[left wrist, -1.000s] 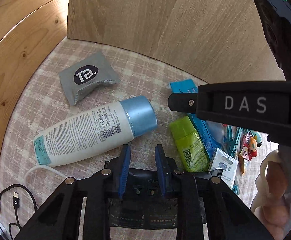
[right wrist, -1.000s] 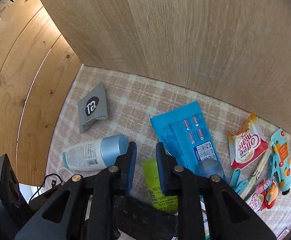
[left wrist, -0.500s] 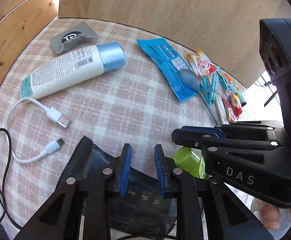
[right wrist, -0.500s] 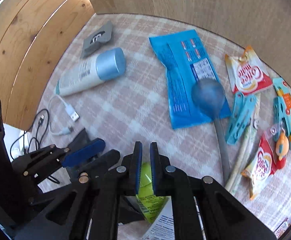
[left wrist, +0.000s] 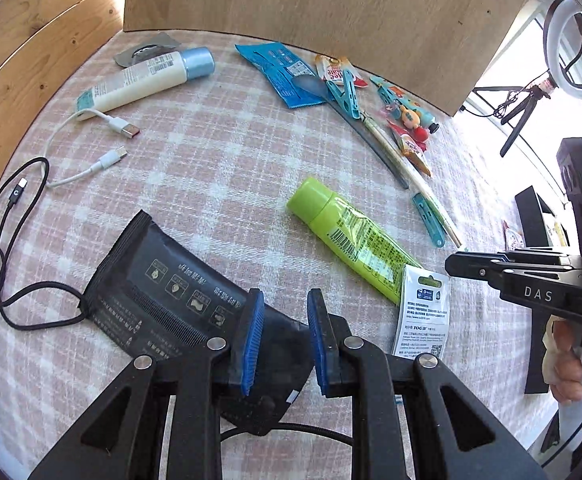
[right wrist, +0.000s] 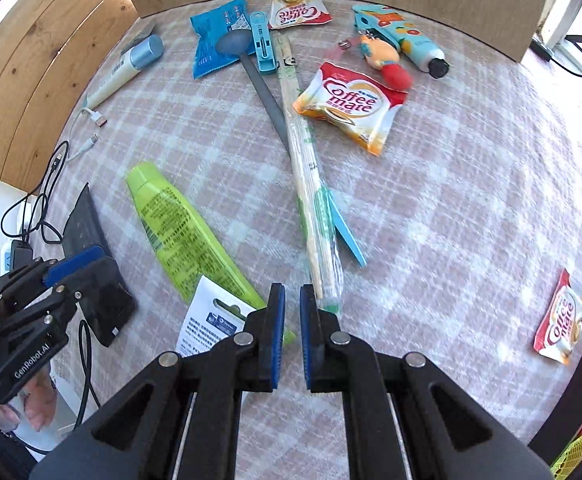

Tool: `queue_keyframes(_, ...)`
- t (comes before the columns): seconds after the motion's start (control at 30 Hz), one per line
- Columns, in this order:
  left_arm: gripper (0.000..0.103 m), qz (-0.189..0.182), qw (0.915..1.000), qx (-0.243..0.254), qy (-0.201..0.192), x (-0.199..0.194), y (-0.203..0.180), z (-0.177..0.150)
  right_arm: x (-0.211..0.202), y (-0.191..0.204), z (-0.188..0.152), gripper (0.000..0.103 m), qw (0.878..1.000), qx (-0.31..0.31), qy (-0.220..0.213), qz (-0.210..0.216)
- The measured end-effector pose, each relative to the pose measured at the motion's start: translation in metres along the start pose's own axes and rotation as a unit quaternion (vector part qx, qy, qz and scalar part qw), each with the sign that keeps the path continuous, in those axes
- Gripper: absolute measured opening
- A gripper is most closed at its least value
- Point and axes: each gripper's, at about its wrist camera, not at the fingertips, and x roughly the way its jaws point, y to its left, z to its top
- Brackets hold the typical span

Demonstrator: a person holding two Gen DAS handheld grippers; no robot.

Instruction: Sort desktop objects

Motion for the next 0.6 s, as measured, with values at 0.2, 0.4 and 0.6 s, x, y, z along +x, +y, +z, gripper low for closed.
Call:
queue_keyframes(0.2, 0.038, -0.006, 0.9986, -0.051, -0.009, -0.033, 0.030, -0.009, -0.030, 0.003, -0.024, 0.055, 0.999, 0.030, -0.039, 0.012)
queue_keyframes(0.4, 0.056, 0.004, 0.9924, -0.123, 0.010, -0.037, 0.063, -0.018, -0.020, 0.027, -0.042, 0.056, 0.997, 0.058, -0.043, 0.004)
queue_keyframes(0.6, 0.057, 0.011, 0.9886, -0.149, 0.020, -0.033, 0.071, -0.028, -0.022, 0.039, -0.056, 0.055, 0.995, 0.084, -0.055, 0.014)
